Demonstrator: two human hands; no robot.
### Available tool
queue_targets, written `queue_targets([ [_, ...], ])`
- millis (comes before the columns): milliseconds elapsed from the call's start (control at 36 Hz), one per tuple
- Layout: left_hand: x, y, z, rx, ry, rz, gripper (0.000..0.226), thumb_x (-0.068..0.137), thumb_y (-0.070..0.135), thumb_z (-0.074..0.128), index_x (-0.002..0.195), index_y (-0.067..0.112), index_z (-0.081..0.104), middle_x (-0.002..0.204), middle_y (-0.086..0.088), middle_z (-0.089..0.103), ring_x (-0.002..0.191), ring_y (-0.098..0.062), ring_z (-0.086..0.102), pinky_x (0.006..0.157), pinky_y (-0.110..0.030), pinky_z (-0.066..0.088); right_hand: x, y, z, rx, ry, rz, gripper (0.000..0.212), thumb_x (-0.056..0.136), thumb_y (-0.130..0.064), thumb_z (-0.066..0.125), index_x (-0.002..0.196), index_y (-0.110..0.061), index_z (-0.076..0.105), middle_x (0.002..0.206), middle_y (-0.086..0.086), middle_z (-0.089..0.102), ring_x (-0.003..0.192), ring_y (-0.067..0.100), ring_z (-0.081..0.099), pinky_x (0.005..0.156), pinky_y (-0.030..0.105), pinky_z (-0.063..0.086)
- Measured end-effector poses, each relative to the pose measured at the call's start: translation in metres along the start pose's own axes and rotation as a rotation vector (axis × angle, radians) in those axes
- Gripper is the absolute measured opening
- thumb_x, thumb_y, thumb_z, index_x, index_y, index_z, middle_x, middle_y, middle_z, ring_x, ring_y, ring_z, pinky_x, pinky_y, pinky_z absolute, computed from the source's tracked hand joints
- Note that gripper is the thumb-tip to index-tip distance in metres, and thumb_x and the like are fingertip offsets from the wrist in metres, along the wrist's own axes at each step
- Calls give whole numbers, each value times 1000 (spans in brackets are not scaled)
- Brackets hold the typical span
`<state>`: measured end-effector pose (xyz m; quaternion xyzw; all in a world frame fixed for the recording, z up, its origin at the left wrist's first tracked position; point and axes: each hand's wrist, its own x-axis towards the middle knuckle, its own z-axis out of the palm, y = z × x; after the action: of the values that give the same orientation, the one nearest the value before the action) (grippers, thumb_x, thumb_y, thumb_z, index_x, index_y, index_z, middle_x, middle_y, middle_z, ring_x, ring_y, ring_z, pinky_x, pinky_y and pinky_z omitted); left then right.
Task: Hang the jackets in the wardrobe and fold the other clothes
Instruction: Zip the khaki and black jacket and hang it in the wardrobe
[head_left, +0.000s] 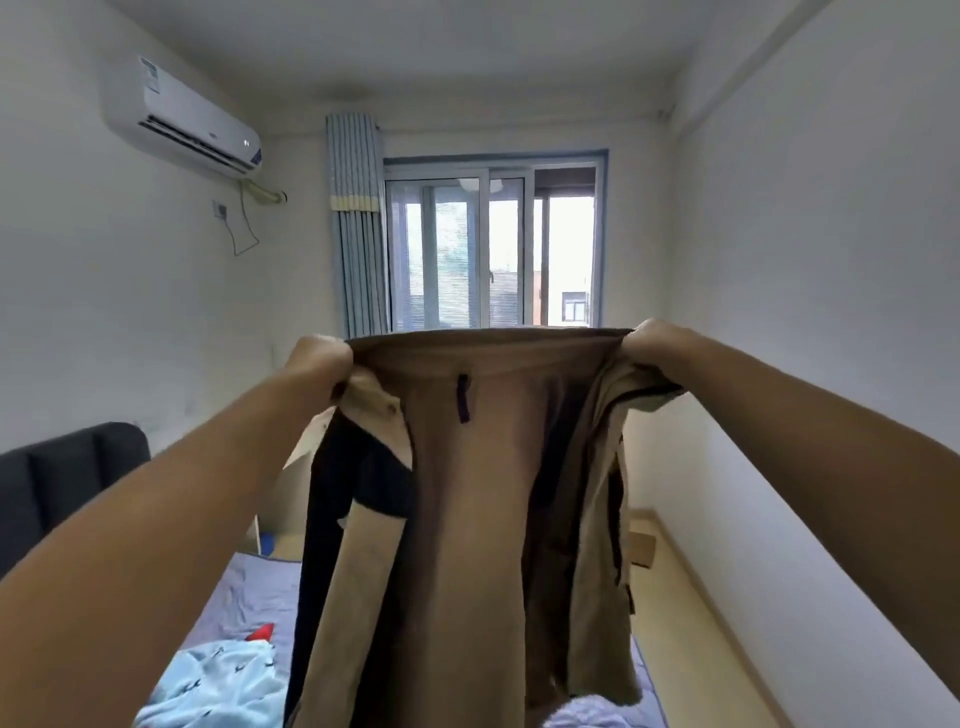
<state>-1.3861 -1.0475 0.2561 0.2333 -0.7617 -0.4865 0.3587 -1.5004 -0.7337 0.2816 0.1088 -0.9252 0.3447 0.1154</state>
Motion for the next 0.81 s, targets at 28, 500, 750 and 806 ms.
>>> queue_targets([
  [28, -4, 2, -2, -124, -37, -52, 23, 91, -2, 35, 80, 4, 55, 91, -19, 54, 69, -26, 52, 57, -30, 43, -8, 0, -3, 160, -64, 52, 14, 91, -4, 47, 83, -1, 58, 63, 11, 60, 49, 20, 55, 44, 19, 40],
  [500, -76, 43, -13, -606, -232, -127, 24, 95, 1, 29, 88, 5, 52, 70, -9, 62, 39, -11, 62, 39, -20, 48, -62, 13, -45, 812, -272, -51, 39, 81, 8, 55, 48, -8, 65, 50, 2, 59, 39, 7, 58, 37, 13, 42],
  [750, -78, 31, 22, -635, -279, -190, 26, 92, -2, 32, 83, 3, 56, 57, -8, 68, 47, -17, 66, 40, -23, 51, -46, 24, -12, 1096, -418, 93, 6, 85, 2, 59, 90, 5, 63, 73, 15, 69, 61, 20, 71, 49, 21, 55],
  [806, -76, 16, 43, -572, -327, -239, 23, 88, -5, 33, 86, 1, 56, 74, -14, 70, 58, -22, 68, 44, -27, 53, -34, 32, 18, 1043, -412, 203, 15, 95, 1, 46, 106, 5, 54, 89, 19, 67, 61, 26, 71, 48, 27, 56],
])
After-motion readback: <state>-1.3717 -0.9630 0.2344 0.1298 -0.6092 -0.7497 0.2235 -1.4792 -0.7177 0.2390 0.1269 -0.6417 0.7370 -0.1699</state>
